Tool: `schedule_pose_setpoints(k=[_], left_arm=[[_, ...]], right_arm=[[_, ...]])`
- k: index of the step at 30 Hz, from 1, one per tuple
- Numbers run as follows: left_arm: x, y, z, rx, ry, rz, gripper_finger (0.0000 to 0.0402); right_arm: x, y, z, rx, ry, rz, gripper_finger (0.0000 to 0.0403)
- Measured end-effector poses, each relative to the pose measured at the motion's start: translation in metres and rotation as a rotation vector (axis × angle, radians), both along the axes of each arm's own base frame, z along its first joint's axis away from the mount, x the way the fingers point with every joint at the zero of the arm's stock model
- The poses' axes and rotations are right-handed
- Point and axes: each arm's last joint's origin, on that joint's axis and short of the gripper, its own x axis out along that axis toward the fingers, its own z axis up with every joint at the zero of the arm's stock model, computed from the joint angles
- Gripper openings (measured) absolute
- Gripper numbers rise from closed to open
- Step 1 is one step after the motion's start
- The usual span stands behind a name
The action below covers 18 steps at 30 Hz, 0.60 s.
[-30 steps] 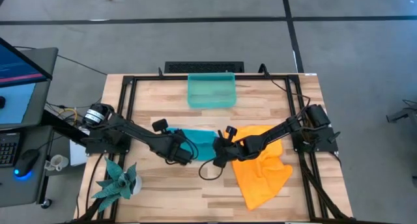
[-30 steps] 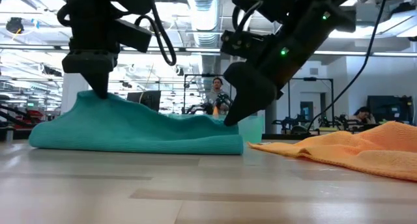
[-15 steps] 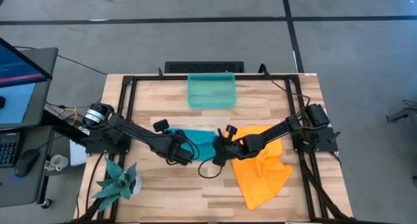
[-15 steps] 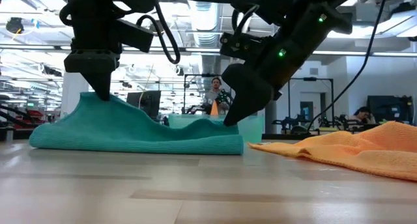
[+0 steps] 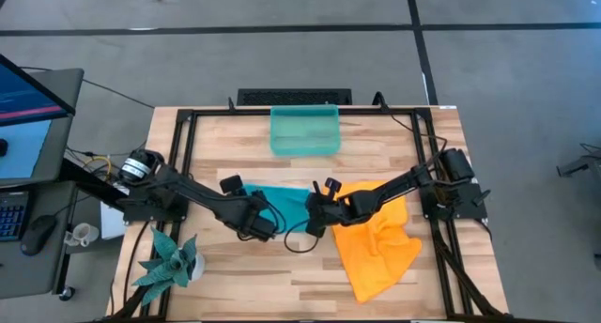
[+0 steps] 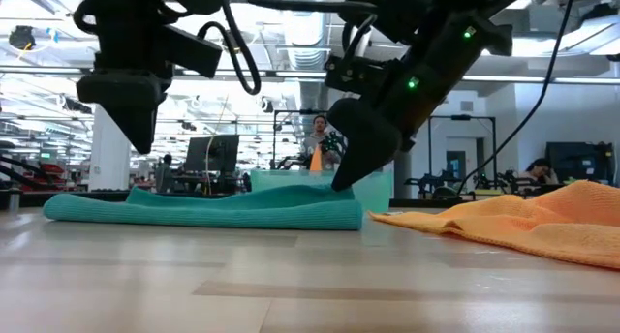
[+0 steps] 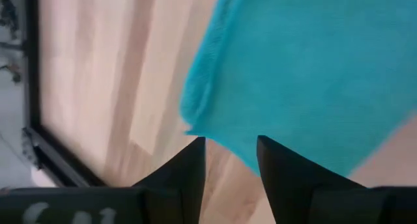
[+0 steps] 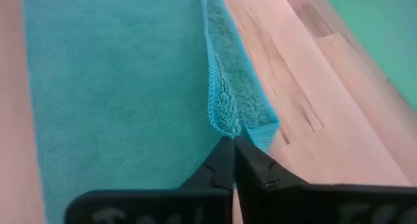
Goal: Roll microfiber towels into tight, uniform cylinder then place into a basket
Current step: Fold the blue microfiber cloth, then roll the blue microfiber cloth
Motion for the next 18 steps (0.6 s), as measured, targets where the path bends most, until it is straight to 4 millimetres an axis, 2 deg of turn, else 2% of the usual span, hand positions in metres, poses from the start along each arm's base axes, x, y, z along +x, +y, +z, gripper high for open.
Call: schedule_pose_setpoints(k=[4, 9, 14, 18], left_arm=[[0.002, -0.015, -0.003, -0.034, -0.072, -0.047, 0.0121], [0.003, -0.026, -0.016, -0.077, -0.166, -0.086, 0.0110], [0.006, -0.027, -0.033, -0.116, -0.260, -0.079, 0.0098], [0.013, -0.026, -0.040, -0.141, -0.380, -0.070, 0.0089]], right_arm=[[0.001, -0.005, 0.000, 0.004, 0.000, -0.014, 0.0069], [0.000, -0.008, 0.003, 0.004, 0.003, -0.020, 0.0136], [-0.010, -0.009, 0.020, 0.011, 0.025, -0.029, 0.0190], [-0.025, -0.005, 0.040, 0.021, 0.047, -0.042, 0.0201]])
